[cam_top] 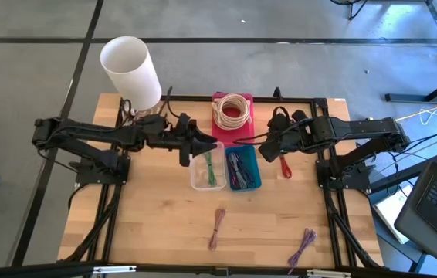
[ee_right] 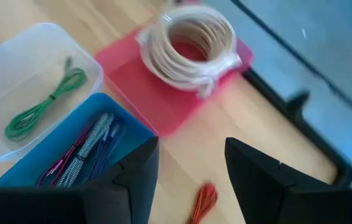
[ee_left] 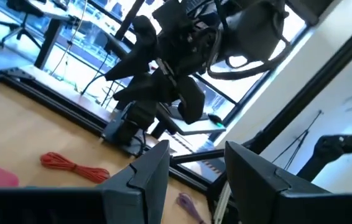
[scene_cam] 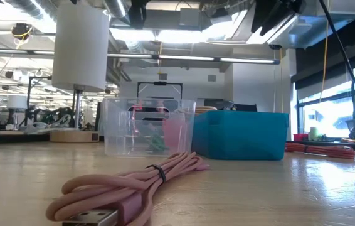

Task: Pick & Place USB Port
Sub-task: Put the pink charger cable into the transparent bin

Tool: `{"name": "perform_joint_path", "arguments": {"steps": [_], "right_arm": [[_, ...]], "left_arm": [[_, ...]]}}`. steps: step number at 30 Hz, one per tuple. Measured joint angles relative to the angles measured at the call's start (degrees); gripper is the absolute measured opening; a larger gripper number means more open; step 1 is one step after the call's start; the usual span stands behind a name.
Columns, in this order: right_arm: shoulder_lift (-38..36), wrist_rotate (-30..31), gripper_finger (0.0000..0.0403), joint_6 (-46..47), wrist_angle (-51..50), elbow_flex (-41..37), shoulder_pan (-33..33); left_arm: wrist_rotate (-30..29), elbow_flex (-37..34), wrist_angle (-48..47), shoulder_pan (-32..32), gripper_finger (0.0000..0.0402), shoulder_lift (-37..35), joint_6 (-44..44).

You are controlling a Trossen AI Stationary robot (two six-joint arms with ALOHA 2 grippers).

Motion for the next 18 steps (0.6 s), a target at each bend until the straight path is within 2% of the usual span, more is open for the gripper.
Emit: {"name": "perform_joint_path", "arguments": {"steps": [4,6,10,12,14,16,18], "right_arm": [[0.0,-0.3,0.0188,-13.6,7.7,0.0,0.9],[0.0,-2.5,0.0188,-21.5,13.2,0.0,2.1],[-0.8,-13.9,0.0188,-33.6,20.9,0.0,4.2],[-2.2,-18.6,0.0188,-35.6,22.5,0.0,4.9],[-4.6,-20.2,0.0188,-35.3,22.2,0.0,5.5],[-8.2,-19.3,0.0188,-33.3,21.0,0.0,6.2],[-12.5,-15.9,0.0188,-31.1,19.3,0.0,7.5]], "left_arm": [[0.1,0.0,-0.8,0.0,0.0148,0.2,0.7],[0.1,0.0,-0.9,0.0,0.0148,0.2,0.6],[0.1,0.0,-1.3,0.0,0.0148,0.2,0.1],[0.1,0.0,-2.2,0.0,0.0148,0.2,-1.4],[0.1,0.0,-4.4,0.0,0.0148,0.2,-2.2],[0.1,0.0,-6.9,0.0,0.0148,0.2,-2.5],[0.1,0.0,-8.5,0.0,0.0148,0.2,-2.6]]}}
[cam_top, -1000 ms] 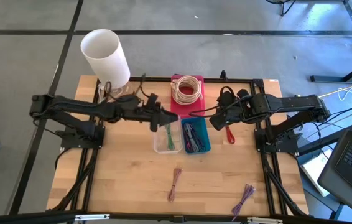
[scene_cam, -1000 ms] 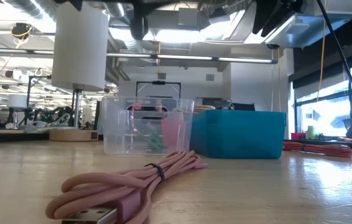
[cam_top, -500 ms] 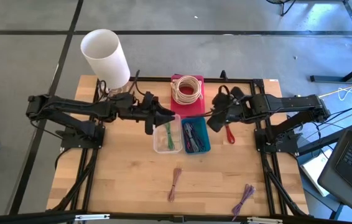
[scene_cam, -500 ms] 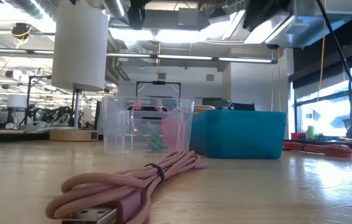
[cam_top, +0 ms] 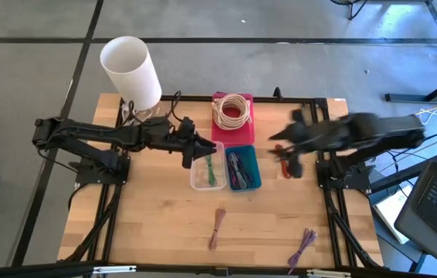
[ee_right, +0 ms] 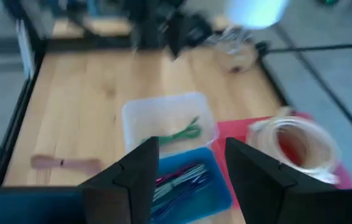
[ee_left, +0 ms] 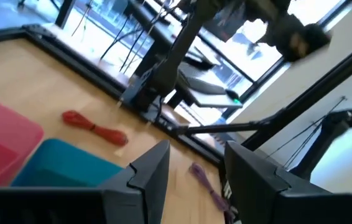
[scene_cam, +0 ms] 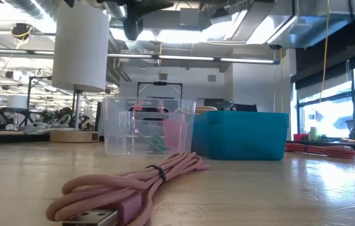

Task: Pick & Place USB Port
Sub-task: Put the pink charger cable into the transparent bin

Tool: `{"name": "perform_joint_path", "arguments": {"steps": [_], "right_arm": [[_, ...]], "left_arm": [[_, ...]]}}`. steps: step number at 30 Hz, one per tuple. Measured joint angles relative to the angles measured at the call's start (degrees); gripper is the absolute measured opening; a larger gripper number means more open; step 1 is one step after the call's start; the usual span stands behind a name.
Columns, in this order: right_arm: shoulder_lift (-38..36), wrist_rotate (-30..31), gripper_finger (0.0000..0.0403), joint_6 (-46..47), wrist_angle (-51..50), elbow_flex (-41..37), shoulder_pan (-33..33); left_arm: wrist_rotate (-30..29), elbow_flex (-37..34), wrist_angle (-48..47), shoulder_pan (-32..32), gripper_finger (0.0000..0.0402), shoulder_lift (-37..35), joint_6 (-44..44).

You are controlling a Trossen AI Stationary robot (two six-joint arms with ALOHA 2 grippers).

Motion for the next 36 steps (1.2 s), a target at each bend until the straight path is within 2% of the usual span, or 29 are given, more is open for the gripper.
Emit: {"name": "perform_joint_path", "arguments": {"steps": [3,6,10,13,16,21,24,29,33,36], "right_arm": [[-7.4,5.9,0.0188,1.9,-1.0,-0.8,3.4],[-15.8,8.8,0.0188,2.0,1.6,-4.8,7.2],[-27.0,8.7,0.0188,2.8,10.6,-15.5,9.7],[-34.3,4.9,0.0188,2.3,15.6,-22.3,9.8],[-39.0,2.6,0.0188,1.7,18.4,-25.9,9.8],[-43.2,2.6,0.0188,1.3,17.7,-27.8,9.8],[-44.2,2.4,0.0188,1.3,17.0,-28.2,9.8],[-44.1,2.4,0.0188,1.3,17.1,-28.1,9.8],[-44.0,2.4,0.0188,1.3,17.1,-28.1,9.8],[-44.0,2.4,0.0188,1.3,17.1,-28.1,9.8]], "left_arm": [[0.0,0.0,-1.0,0.0,0.0148,0.0,-0.1],[0.0,0.0,-0.9,0.0,0.0148,0.0,0.8],[0.0,0.0,-1.0,0.0,0.0148,0.0,2.7],[0.1,0.0,-1.9,0.0,0.0148,0.0,2.3],[0.6,0.0,-3.1,-0.3,0.0148,0.0,-0.1],[2.1,0.0,-7.1,-0.3,0.0148,0.0,-3.1],[5.6,0.0,-8.7,-0.5,0.0148,0.0,-7.7],[7.1,0.0,-9.4,-5.3,0.0139,0.0,-13.1],[1.5,0.0,-9.7,-12.1,0.0124,0.0,-18.1],[-5.5,0.1,-10.5,-18.2,0.0114,0.1,-22.1]]}}
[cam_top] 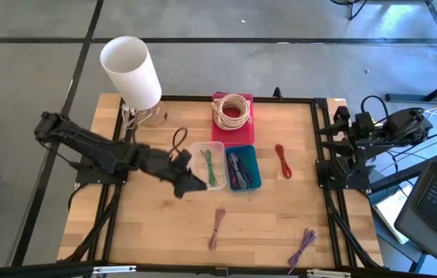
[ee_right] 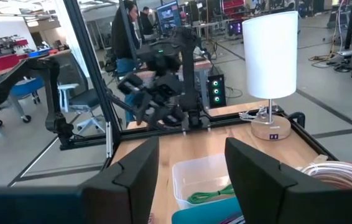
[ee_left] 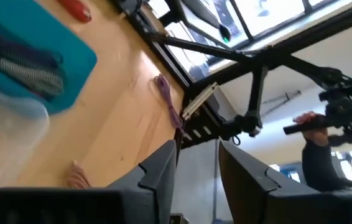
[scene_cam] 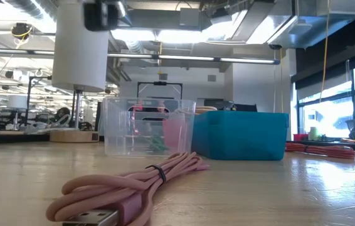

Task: Pick & Place USB Port
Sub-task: Put the pink charger cable into the transparent bin

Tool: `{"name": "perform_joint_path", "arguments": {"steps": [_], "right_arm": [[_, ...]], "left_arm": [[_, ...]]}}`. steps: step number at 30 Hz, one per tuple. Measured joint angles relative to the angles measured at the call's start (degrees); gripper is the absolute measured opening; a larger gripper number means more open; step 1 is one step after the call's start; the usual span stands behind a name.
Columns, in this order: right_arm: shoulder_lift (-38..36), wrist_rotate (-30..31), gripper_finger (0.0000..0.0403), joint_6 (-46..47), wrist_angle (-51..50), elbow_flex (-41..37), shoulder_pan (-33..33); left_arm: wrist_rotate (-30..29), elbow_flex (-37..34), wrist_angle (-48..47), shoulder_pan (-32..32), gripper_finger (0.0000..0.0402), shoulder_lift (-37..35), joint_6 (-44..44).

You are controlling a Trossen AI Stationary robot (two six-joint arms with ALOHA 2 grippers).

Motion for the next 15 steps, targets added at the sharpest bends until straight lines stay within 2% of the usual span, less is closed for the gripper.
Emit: {"name": "perform_joint_path", "arguments": {"steps": [4,7,10,15], "right_arm": [[0.0,0.0,0.0188,0.0,0.0,0.0,0.0],[0.0,0.0,0.0188,0.0,0.0,0.0,0.0],[0.0,0.0,0.0188,0.0,0.0,0.0,0.0],[0.0,0.0,0.0188,0.0,0.0,0.0,0.0]], "left_arm": [[-11.1,3.4,-2.3,-7.1,0.0107,2.8,-4.0],[-14.7,8.4,-5.8,-9.9,0.0107,7.6,-7.1],[-14.3,15.3,-11.3,-11.0,0.0107,14.0,-9.8],[-8.6,26.4,-23.7,-10.5,0.0107,25.3,-16.8]]}}
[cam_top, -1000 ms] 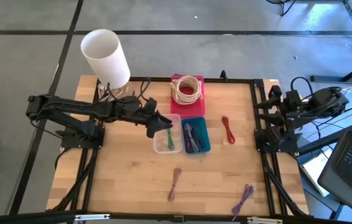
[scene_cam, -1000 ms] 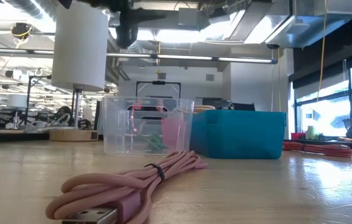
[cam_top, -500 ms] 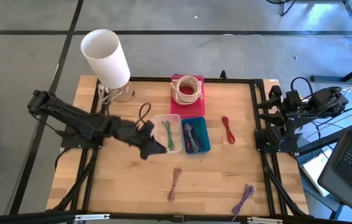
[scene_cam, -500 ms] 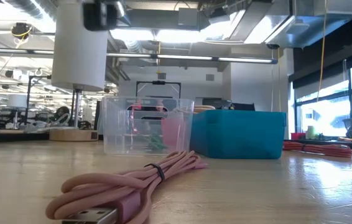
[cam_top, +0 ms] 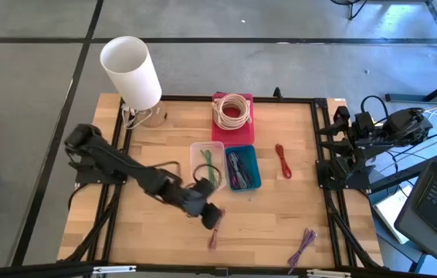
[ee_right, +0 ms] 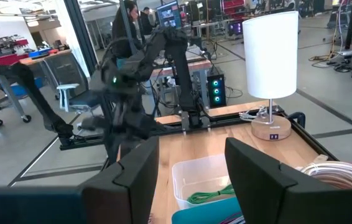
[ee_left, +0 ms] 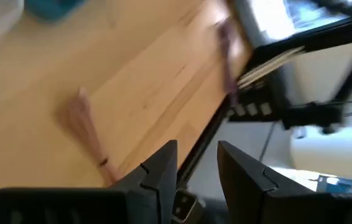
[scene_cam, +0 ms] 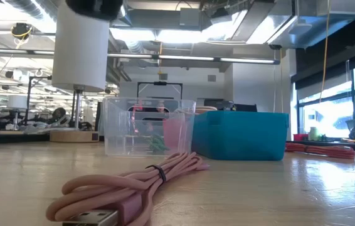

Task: Pick & Place USB Port
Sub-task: Put the pink charger cable into the transparent bin

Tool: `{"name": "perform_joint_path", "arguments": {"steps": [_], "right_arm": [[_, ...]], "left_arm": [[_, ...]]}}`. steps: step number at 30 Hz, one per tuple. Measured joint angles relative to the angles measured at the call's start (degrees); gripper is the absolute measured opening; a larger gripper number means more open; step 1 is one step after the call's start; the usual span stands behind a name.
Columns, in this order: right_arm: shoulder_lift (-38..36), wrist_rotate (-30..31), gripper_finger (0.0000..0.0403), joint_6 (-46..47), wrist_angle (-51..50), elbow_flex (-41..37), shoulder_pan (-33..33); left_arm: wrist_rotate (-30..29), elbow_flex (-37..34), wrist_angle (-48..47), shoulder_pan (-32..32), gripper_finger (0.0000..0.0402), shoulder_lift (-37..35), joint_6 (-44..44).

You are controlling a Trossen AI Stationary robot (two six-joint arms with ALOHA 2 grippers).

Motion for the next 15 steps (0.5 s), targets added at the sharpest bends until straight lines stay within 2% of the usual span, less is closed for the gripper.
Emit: {"name": "perform_joint_path", "arguments": {"steps": [4,7,15], "right_arm": [[0.0,0.0,0.0188,0.0,0.0,0.0,0.0],[0.0,0.0,0.0188,0.0,0.0,0.0,0.0],[0.0,0.0,0.0188,0.0,0.0,0.0,0.0]], "left_arm": [[4.2,4.3,-4.8,1.0,0.0106,5.3,-5.3],[5.8,4.7,-5.5,1.6,0.0106,7.5,-8.5],[6.3,4.7,-12.6,2.6,0.0106,8.4,-10.5]]}}
